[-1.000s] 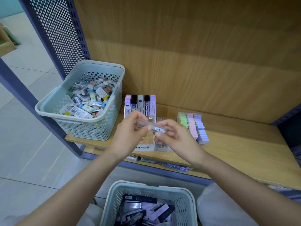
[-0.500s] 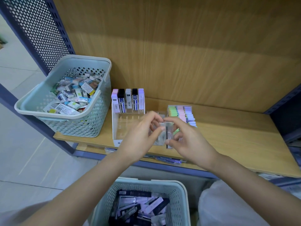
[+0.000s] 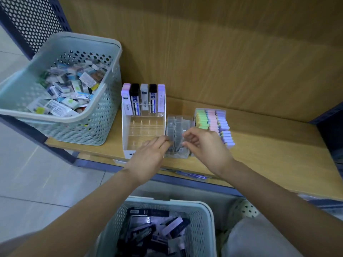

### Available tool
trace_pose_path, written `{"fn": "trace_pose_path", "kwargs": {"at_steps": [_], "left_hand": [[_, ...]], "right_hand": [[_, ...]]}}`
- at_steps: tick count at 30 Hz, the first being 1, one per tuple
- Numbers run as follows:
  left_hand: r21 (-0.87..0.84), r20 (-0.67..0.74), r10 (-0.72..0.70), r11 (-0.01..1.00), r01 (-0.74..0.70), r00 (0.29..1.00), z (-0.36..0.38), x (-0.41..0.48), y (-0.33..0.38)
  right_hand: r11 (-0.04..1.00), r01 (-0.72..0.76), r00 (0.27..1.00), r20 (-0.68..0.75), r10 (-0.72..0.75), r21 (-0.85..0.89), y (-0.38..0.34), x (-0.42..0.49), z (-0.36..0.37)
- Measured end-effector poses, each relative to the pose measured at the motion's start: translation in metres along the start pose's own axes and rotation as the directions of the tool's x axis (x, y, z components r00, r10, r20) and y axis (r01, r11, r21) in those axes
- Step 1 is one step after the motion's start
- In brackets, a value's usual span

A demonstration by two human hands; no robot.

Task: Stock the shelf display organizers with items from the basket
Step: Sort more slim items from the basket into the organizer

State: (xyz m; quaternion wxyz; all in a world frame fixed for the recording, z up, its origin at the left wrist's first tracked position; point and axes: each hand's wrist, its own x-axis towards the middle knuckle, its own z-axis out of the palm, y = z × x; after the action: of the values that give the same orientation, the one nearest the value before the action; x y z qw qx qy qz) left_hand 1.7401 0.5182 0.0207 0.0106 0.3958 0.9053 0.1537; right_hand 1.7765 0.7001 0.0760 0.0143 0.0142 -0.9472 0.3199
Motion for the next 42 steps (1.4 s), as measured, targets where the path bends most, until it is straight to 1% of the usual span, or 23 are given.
{"fn": "trace_pose_path", "kwargs": {"at_steps": [2, 6, 8, 11, 12, 14, 15, 16, 18, 22, 23, 27, 28, 29, 31, 34, 36, 38, 39, 40, 42], "left_hand": [[-0.011, -0.016, 0.007, 1.0, -0.007, 1.0, 0.003, -0.001, -0.001], [-0.055, -0.008, -0.012, 0.998, 0.011, 1.0, 0.006, 0.0, 0.001], [-0.057, -0.015, -0.011, 0.998, 0.01, 1.0, 0.007, 0.0, 0.001], [-0.045, -0.024, -0.009, 0.999, 0.008, 1.0, 0.008, -0.002, 0.0], [-0.035, -0.027, -0.005, 0.999, 0.004, 1.0, 0.008, -0.002, 0.0], [-0.026, -0.018, -0.003, 1.0, 0.002, 1.0, 0.007, -0.003, 0.002], [-0.021, -0.006, -0.005, 1.0, 0.005, 1.0, 0.006, -0.003, 0.003], [-0.01, 0.003, -0.005, 1.0, 0.005, 1.0, 0.006, -0.004, 0.004], [0.018, 0.016, -0.006, 1.0, 0.006, 1.0, 0.004, -0.006, 0.005], [0.134, 0.097, -0.03, 0.991, 0.016, 0.995, -0.002, -0.009, 0.011], [0.15, 0.089, -0.036, 0.988, 0.022, 0.995, -0.003, -0.011, 0.013], [0.169, -0.099, 0.059, 0.985, -0.041, 0.993, 0.001, -0.036, 0.02], [0.151, -0.13, 0.08, 0.987, -0.06, 0.988, 0.005, -0.047, 0.021], [0.125, -0.131, 0.085, 0.99, -0.069, 0.988, 0.01, -0.061, 0.021], [0.045, -0.07, 0.038, 0.998, -0.034, 0.997, 0.026, -0.09, 0.023], [-0.073, 0.091, -0.121, 0.989, 0.128, 0.988, 0.063, -0.135, 0.017], [-0.197, 0.216, -0.227, 0.942, 0.27, 0.95, 0.09, -0.156, 0.014], [-0.269, 0.327, -0.31, 0.875, 0.402, 0.893, 0.114, -0.171, 0.012], [-0.285, 0.376, -0.337, 0.844, 0.454, 0.863, 0.125, -0.177, 0.011], [-0.302, 0.415, -0.358, 0.813, 0.498, 0.836, 0.135, -0.181, 0.01], [-0.325, 0.495, -0.385, 0.749, 0.577, 0.779, 0.153, -0.189, 0.008]], "right_hand": [[0.999, 0.026, 1.0, 0.015, -0.025, -0.046, 0.001, 0.005, 0.006], [0.966, 0.076, 0.992, 0.112, -0.049, -0.247, 0.001, 0.01, 0.012], [0.956, 0.085, 0.99, 0.131, -0.049, -0.282, 0.001, 0.011, 0.014], [0.909, 0.125, 0.983, 0.175, -0.059, -0.398, 0.003, 0.011, 0.019], [0.883, 0.154, 0.983, 0.157, -0.093, -0.443, 0.004, 0.011, 0.022], [0.862, 0.188, 0.981, 0.126, -0.145, -0.47, 0.002, 0.007, 0.023], [0.827, 0.197, 0.98, 0.106, -0.166, -0.526, 0.001, 0.005, 0.023], [0.808, 0.206, 0.978, 0.142, -0.153, -0.553, 0.001, 0.003, 0.024], [0.79, 0.207, 0.976, 0.173, -0.129, -0.577, 0.002, -0.004, 0.029], [0.783, 0.188, 0.982, 0.113, -0.15, -0.593, 0.007, -0.027, 0.039], [0.785, 0.194, 0.981, 0.103, -0.165, -0.588, 0.008, -0.034, 0.042], [0.835, 0.239, 0.964, 0.021, -0.264, -0.496, 0.007, -0.071, 0.049], [0.841, 0.255, 0.961, 0.027, -0.276, -0.477, 0.008, -0.083, 0.053], [0.85, 0.267, 0.959, 0.036, -0.282, -0.455, 0.009, -0.094, 0.06], [0.881, 0.263, 0.964, 0.071, -0.257, -0.393, 0.015, -0.117, 0.078], [0.947, 0.159, 0.978, 0.174, -0.113, -0.278, 0.029, -0.141, 0.116], [0.98, 0.051, 0.959, 0.282, 0.005, -0.191, 0.039, -0.148, 0.138], [0.986, -0.059, 0.906, 0.406, 0.118, -0.155, 0.053, -0.155, 0.161], [0.985, -0.097, 0.881, 0.447, 0.152, -0.144, 0.059, -0.156, 0.171], [0.981, -0.127, 0.86, 0.477, 0.182, -0.147, 0.064, -0.157, 0.18], [0.971, -0.138, 0.812, 0.54, 0.223, -0.195, 0.074, -0.157, 0.196]]}}
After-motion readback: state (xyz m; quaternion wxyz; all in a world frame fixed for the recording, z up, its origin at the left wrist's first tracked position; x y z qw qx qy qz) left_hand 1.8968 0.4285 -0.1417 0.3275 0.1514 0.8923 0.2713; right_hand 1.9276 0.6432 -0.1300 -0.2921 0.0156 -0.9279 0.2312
